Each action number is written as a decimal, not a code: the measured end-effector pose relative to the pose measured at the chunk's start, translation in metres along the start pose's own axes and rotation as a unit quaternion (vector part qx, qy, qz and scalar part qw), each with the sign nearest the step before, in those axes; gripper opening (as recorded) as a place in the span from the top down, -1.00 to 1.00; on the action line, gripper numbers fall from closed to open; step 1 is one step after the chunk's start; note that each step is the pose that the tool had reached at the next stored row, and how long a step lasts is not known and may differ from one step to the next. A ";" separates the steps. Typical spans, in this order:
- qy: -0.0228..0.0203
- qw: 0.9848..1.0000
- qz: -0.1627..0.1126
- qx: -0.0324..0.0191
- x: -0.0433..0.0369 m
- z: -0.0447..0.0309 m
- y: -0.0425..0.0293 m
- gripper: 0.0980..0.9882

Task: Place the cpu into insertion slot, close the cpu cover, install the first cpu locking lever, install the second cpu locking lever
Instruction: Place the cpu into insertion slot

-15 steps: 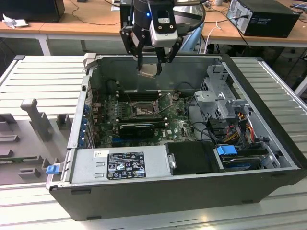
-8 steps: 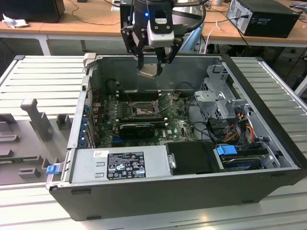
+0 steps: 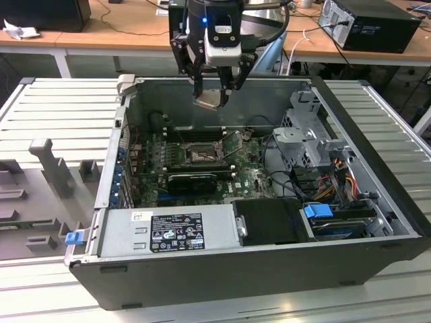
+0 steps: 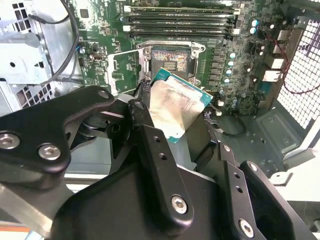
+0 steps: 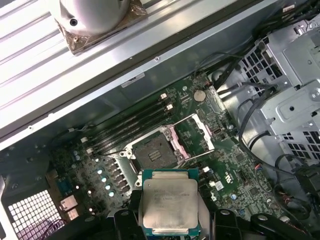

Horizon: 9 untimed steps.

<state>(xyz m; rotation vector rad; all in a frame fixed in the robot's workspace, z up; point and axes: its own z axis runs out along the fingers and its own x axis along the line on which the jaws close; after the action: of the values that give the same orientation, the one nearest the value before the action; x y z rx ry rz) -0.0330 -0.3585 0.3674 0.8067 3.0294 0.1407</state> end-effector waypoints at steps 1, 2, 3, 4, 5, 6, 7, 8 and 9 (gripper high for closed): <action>0.000 1.000 0.005 0.000 0.0000 0.0000 0.0000 0.03; -0.001 1.000 0.010 0.000 0.0000 0.0000 0.0000 0.03; -0.001 1.000 0.013 0.000 0.0000 0.0000 0.0000 0.03; -0.001 1.000 0.016 0.000 0.0000 0.0000 0.0000 0.03; -0.002 1.000 0.018 0.000 0.0000 0.0000 0.0000 0.03; -0.002 1.000 0.022 0.000 0.0000 0.0000 0.0000 0.03; -0.002 1.000 0.026 0.000 0.0000 0.0000 0.0000 0.03; -0.002 1.000 0.028 -0.001 0.0000 0.0000 0.0000 0.03; -0.003 1.000 0.031 -0.001 0.0000 0.0000 0.0000 0.03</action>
<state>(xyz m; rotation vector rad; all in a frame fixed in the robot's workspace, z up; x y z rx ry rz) -0.0329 -0.3585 0.3674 0.8999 3.0002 0.1403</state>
